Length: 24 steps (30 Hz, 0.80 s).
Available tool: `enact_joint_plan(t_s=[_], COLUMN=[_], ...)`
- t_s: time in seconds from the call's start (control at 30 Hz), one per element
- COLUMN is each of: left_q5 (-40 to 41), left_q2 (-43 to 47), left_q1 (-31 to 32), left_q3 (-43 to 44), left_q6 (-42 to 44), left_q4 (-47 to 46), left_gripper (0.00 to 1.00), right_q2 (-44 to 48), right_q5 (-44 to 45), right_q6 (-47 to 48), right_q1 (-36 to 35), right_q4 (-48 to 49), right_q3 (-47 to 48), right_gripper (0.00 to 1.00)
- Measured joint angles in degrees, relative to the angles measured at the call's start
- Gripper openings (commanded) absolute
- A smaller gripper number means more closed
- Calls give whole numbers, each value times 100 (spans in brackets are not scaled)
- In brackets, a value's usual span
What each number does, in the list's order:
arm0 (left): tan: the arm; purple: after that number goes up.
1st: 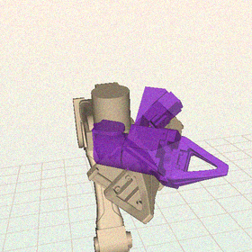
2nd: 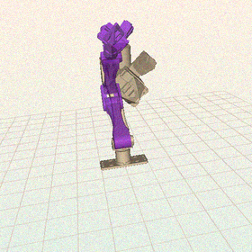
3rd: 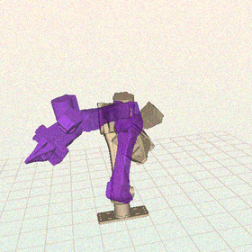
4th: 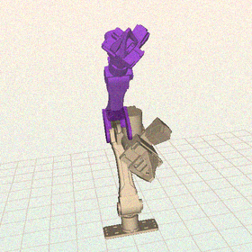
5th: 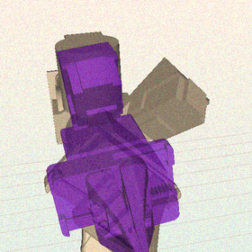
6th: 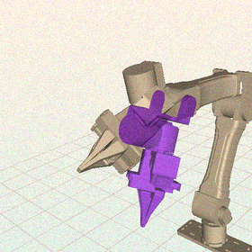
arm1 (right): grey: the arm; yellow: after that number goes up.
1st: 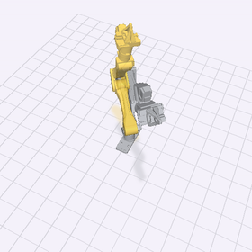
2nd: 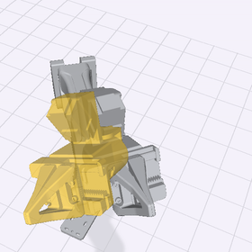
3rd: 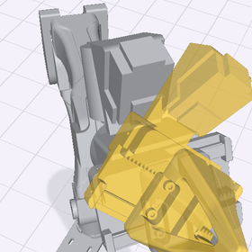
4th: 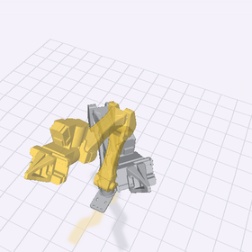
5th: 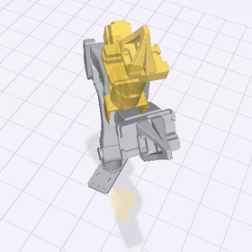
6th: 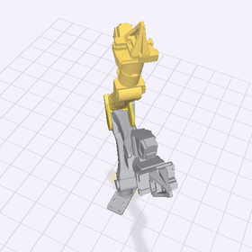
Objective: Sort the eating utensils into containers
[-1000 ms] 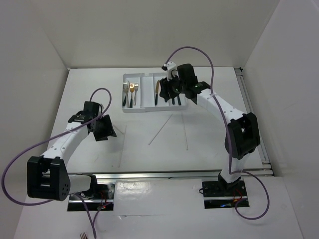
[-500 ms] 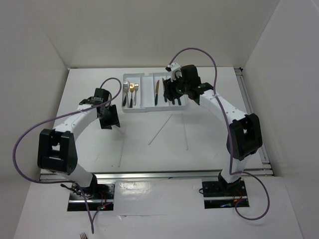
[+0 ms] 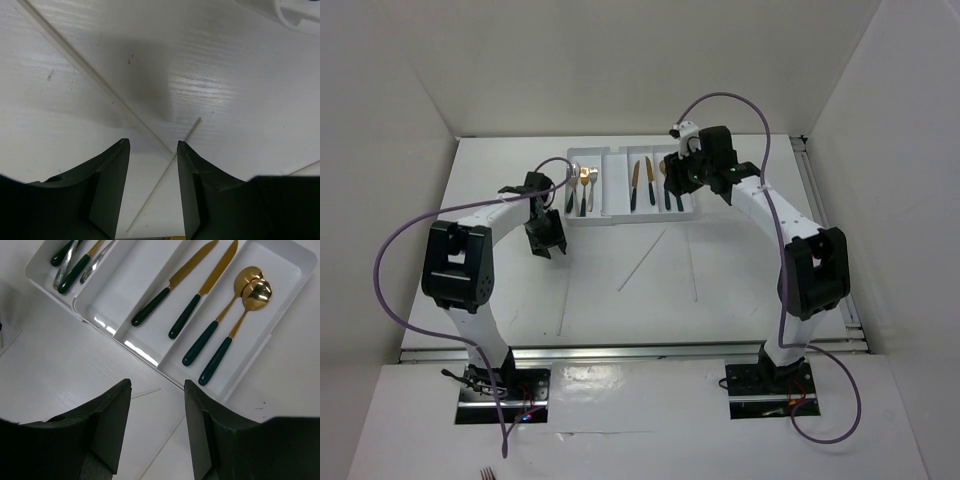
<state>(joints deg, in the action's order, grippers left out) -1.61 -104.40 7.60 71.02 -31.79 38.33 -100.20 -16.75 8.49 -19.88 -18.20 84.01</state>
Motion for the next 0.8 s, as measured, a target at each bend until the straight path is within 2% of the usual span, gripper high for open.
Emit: enact_joint_plan(t_s=[0.2, 0.27, 0.43, 0.5, 0.53, 0.67, 0.73, 0.8], left_q5=[136, 201, 295, 313, 330, 361, 345, 341], left_q2=[-341, -435, -511, -542, -555, -660, -702, -730], left_q1=[0, -4, -111, -181, -221, -361, -391, -400], left_q3=[210, 238, 293, 334, 350, 455, 514, 555], left_q6=[-118, -155, -216, -278, -286, -289, -289, -280], left_q4=[59, 61, 114, 149, 164, 256, 295, 317], left_gripper=[56, 52, 51, 45, 36, 18, 17, 9], right_q2=[-103, -170, -350, -402, -424, -433, -444, -466], right_q5=[-76, -111, -221, -245, -258, -323, -348, -363], right_q6=[17, 17, 17, 20, 17, 15, 13, 13], right_q1=[168, 210, 380, 474, 514, 634, 660, 667], right_q4=[-133, -210, -385, -433, -476, -597, -638, -678], right_q3=[162, 269, 516, 579, 610, 621, 647, 680], right_gripper=[52, 52, 49, 49, 48, 48, 47, 46])
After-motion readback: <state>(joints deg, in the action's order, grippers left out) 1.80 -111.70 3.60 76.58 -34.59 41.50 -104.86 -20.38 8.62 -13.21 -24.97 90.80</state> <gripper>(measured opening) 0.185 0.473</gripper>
